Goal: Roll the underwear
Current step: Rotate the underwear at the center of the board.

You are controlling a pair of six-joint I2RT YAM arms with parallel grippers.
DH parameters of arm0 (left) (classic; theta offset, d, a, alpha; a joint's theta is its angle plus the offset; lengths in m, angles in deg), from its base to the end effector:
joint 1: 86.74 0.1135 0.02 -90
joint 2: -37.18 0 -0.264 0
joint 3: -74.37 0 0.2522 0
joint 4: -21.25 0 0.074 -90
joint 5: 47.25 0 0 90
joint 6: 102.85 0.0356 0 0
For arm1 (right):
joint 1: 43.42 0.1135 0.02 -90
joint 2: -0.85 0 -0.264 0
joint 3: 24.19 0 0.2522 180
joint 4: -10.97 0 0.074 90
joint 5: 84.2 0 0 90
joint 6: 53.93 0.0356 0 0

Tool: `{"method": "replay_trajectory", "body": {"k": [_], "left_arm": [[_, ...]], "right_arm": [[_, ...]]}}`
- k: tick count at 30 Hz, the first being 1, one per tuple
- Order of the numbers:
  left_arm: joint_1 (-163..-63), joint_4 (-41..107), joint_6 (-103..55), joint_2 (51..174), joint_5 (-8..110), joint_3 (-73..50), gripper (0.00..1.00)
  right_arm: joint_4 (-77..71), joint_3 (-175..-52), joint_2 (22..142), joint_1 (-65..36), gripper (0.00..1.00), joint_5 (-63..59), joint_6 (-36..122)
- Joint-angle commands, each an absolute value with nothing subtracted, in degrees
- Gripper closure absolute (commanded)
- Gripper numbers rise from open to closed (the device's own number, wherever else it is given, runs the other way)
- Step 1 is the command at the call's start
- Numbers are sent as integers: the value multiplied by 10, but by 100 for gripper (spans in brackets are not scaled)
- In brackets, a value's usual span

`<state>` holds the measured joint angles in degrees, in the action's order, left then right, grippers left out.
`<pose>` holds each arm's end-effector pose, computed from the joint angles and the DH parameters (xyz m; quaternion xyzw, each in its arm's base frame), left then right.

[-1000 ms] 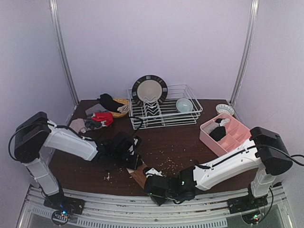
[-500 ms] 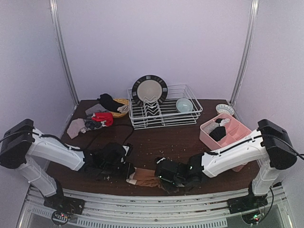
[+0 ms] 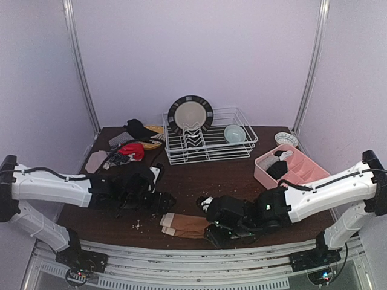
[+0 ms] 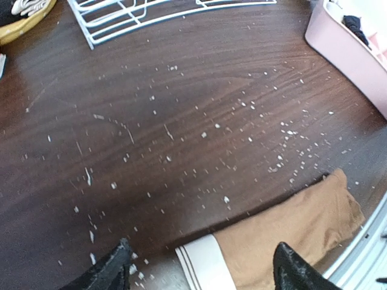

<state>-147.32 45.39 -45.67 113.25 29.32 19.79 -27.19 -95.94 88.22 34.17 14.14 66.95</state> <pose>0.1384 -0.2286 0.1997 0.1777 0.9034 -0.1987 0.3360 0.0728 0.3068 0.2212 -0.3550 0.8792 0.2112 0.2373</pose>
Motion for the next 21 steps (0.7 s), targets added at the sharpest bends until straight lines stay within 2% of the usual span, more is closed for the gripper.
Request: {"method": "replay_trajectory", "body": {"k": [1, 5, 10, 16, 21], "left_arm": [[-1443, 440, -371, 1189, 320, 157, 27], [-1428, 425, -358, 1274, 365, 112, 52], [-1426, 400, -390, 1358, 383, 102, 63], [-1432, 324, -437, 1362, 418, 162, 80], [-1480, 339, -458, 1346, 373, 184, 83]], "right_arm": [[-222, -919, 918, 364, 63, 146, 742], [-156, -874, 927, 370, 73, 159, 780], [-159, -859, 948, 367, 80, 193, 796], [-161, -827, 955, 334, 82, 197, 808], [-170, -819, 955, 272, 80, 181, 787]]}}
